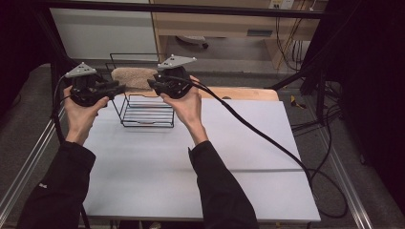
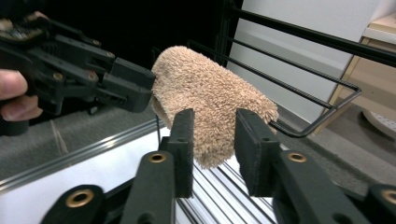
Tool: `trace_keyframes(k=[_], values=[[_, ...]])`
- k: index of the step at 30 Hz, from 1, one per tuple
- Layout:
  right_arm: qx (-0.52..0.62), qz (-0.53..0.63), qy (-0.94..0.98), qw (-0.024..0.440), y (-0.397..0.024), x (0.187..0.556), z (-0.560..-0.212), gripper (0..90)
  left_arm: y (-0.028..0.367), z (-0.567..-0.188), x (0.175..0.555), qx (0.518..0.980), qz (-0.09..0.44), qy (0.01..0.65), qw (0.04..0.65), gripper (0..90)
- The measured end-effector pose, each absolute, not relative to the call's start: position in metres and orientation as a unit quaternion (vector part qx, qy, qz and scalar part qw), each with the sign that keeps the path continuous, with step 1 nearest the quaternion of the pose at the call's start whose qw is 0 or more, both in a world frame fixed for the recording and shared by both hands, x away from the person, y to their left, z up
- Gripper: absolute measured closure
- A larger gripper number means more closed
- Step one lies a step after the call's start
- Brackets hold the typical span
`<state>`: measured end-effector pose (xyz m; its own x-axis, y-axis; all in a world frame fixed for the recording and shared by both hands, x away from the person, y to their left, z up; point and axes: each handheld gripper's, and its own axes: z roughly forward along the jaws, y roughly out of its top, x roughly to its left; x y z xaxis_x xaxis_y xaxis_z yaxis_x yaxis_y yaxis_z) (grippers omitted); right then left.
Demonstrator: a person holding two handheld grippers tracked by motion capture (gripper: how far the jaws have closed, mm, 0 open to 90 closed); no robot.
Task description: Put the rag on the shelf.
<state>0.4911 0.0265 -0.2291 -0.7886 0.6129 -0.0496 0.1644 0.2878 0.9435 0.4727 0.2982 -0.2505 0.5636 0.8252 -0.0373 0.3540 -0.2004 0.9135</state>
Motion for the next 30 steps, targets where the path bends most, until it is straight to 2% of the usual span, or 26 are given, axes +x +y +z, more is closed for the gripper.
trace_keyframes(k=[10, 16, 21, 30], values=[[0.272, 0.542, 0.77, 0.197, -0.006, 0.476, -0.235, 50.4, 0.296, -0.257, 0.453, 0.746, 0.241, 0.398, 0.477, 43.9], [0.284, 0.53, 0.774, 0.199, -0.031, 0.467, -0.242, 36.7, 0.291, -0.266, 0.444, 0.752, 0.234, 0.391, 0.477, 34.5], [0.294, 0.514, 0.779, 0.205, -0.054, 0.459, -0.25, 25.9, 0.281, -0.284, 0.434, 0.764, 0.222, 0.38, 0.472, 23.8], [0.324, 0.5, 0.78, 0.189, -0.099, 0.446, -0.275, 10.8, 0.265, -0.322, 0.421, 0.779, 0.192, 0.374, 0.466, 14.3]])
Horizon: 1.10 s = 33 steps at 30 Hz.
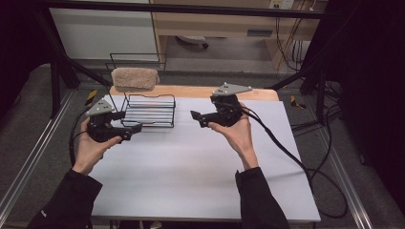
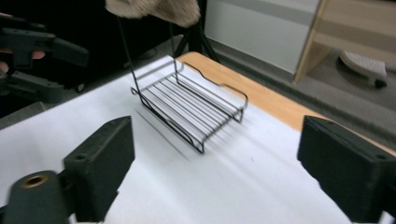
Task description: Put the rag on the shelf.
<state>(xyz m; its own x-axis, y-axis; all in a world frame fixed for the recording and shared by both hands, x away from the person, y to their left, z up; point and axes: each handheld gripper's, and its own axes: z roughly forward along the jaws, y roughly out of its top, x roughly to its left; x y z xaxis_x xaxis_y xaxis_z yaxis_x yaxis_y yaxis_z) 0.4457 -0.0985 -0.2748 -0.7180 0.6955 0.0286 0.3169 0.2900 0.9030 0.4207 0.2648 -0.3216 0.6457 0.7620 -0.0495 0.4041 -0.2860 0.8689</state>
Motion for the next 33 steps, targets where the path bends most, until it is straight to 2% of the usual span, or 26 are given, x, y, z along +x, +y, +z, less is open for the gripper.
trace_keyframes(k=[15, 22, 33], values=[[0.362, 0.493, 0.774, 0.162, -0.166, 0.421, -0.33, 2.0, 0.253, -0.374, 0.401, 0.792, 0.158, 0.378, 0.452, 9.3], [0.382, 0.48, 0.775, 0.152, -0.19, 0.407, -0.36, 0.7, 0.253, -0.392, 0.39, 0.796, 0.168, 0.371, 0.447, 10.2], [0.394, 0.457, 0.785, 0.142, -0.22, 0.387, -0.399, 0.6, 0.256, -0.419, 0.378, 0.807, 0.156, 0.368, 0.434, 10.5]])
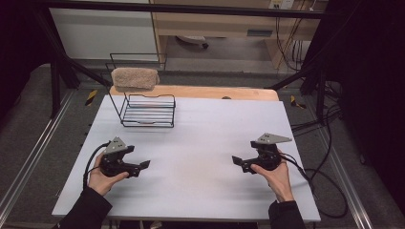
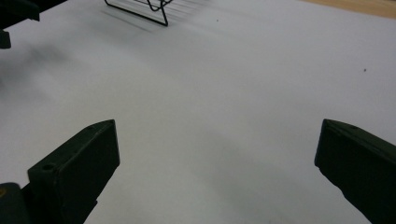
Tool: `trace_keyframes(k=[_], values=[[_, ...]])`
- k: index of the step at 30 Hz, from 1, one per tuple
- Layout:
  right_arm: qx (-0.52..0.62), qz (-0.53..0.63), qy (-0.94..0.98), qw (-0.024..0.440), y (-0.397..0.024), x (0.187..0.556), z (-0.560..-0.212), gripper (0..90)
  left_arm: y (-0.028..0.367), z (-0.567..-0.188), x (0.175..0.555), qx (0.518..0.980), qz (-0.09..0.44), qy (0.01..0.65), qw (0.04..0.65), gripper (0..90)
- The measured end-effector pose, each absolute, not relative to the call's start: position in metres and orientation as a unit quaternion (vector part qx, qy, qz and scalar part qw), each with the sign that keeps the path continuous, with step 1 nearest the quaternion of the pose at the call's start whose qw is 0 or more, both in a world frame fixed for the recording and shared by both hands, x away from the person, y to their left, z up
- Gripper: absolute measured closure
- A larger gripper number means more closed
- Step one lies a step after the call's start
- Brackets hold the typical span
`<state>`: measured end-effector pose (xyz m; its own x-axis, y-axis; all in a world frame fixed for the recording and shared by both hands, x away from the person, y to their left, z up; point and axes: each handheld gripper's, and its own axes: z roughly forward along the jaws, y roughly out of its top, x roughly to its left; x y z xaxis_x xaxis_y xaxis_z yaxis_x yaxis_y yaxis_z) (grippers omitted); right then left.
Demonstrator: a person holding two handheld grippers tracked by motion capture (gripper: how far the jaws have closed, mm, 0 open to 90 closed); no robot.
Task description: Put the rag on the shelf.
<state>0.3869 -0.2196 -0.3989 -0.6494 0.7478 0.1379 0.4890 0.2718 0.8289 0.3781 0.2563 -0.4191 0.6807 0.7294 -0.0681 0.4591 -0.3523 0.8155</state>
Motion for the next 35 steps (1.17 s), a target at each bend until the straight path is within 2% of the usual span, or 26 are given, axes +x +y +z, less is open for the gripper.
trace_keyframes(k=[16, 35], values=[[0.412, 0.449, 0.783, 0.123, -0.257, 0.368, -0.439, 0.6, 0.258, -0.433, 0.374, 0.818, 0.164, 0.359, 0.42, 9.8], [0.419, 0.453, 0.778, 0.121, -0.271, 0.359, -0.447, 0.6, 0.262, -0.438, 0.37, 0.819, 0.166, 0.355, 0.42, 9.4]])
